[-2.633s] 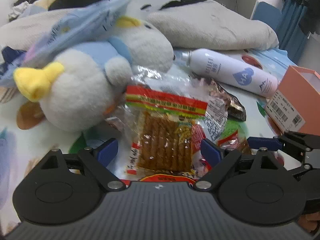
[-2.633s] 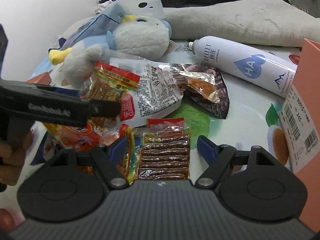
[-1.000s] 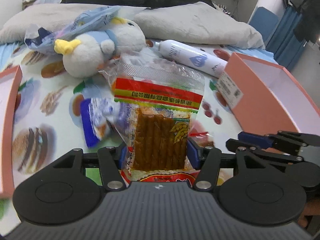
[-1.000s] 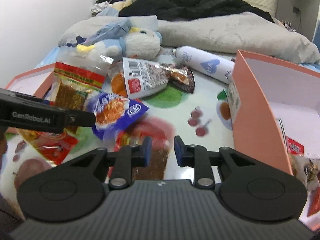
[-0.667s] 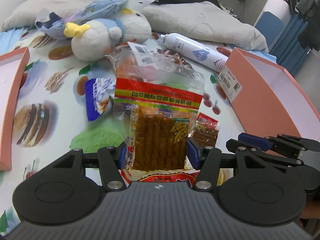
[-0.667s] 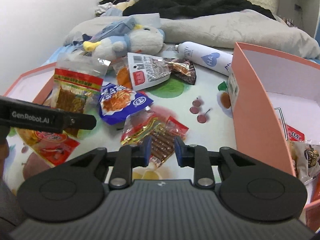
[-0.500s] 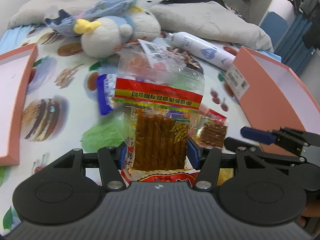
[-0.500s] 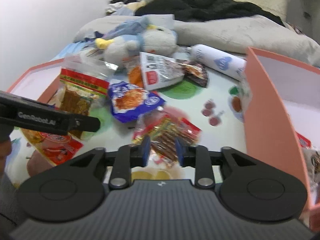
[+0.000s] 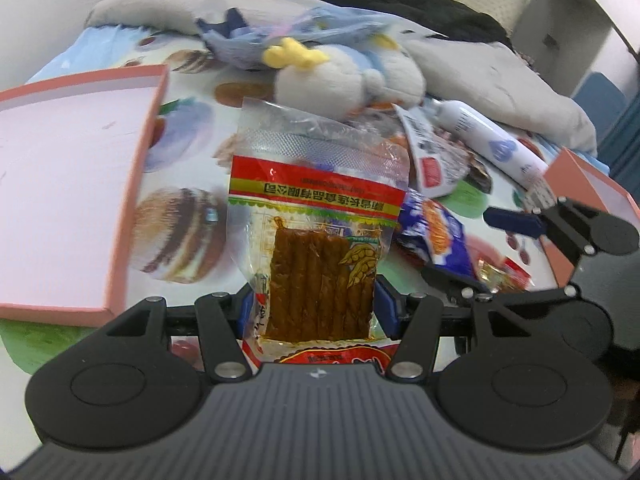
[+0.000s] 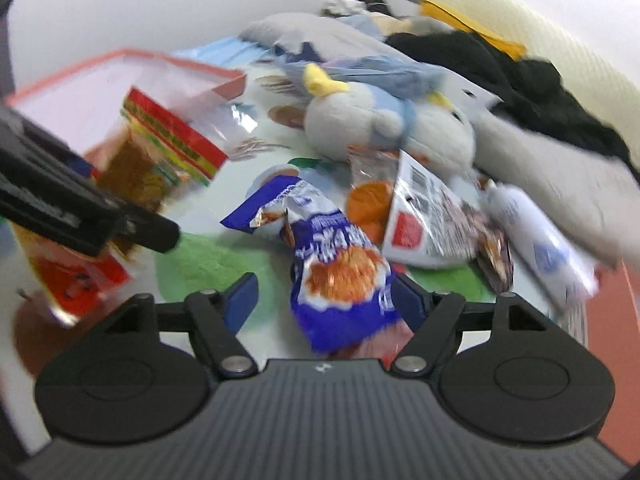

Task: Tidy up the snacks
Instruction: 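Grasp the blue-white snack packet with the right tool while the left tool holds its bag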

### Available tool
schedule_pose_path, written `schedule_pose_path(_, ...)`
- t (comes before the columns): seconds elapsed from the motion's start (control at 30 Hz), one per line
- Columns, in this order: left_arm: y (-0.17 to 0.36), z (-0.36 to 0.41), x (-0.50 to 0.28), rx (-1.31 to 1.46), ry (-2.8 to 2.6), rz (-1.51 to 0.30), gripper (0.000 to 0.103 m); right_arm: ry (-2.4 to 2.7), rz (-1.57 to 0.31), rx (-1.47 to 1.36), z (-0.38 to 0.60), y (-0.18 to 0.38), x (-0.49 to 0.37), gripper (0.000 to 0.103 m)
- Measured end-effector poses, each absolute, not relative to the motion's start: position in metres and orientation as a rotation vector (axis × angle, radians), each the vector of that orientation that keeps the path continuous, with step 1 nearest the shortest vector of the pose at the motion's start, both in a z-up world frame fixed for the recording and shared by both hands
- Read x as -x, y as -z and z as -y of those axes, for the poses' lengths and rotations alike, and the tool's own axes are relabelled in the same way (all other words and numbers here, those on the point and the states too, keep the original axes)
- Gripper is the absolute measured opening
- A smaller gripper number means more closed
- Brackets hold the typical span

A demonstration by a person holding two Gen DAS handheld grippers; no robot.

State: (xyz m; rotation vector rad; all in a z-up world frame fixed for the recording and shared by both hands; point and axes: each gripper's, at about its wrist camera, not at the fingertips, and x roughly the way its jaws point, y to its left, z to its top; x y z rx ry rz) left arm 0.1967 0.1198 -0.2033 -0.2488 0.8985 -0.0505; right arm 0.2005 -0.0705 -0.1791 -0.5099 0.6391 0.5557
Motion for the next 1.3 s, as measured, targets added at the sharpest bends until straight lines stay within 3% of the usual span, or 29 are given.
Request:
schedule_pose_path(0.47, 0.220, -0.142, -0.208, 0.282, 0.024, -0.923, 0.062, -0.624, -0.685, 0.537, 0.043, 0.215, -0.242, 0.074)
schedule_pose_path(0.5, 0.220, -0.142, -0.208, 0.281, 0.022, -0.924, 0.062, -0.616, -0.691, 0.527, 0.043, 0.214, -0.243, 0.062)
schedule_pose_path(0.53, 0.219, -0.142, -0.208, 0.282, 0.021, -0.923, 0.062, -0.591, -0.689, 0.529, 0.042, 0.213, -0.244, 0.044)
schedule_pose_path(0.63, 0.214, -0.143, -0.206, 0.280, 0.017, -0.910, 0.062, -0.564, -0.698, 0.502, 0.043, 0.206, -0.244, 0.035)
schedule_pose_path(1.3, 0.151, -0.113, -0.145, 0.282, 0.043, -0.854, 0.062, -0.416, -0.741, 0.048, 0.100, 0.132, -0.178, 0.013)
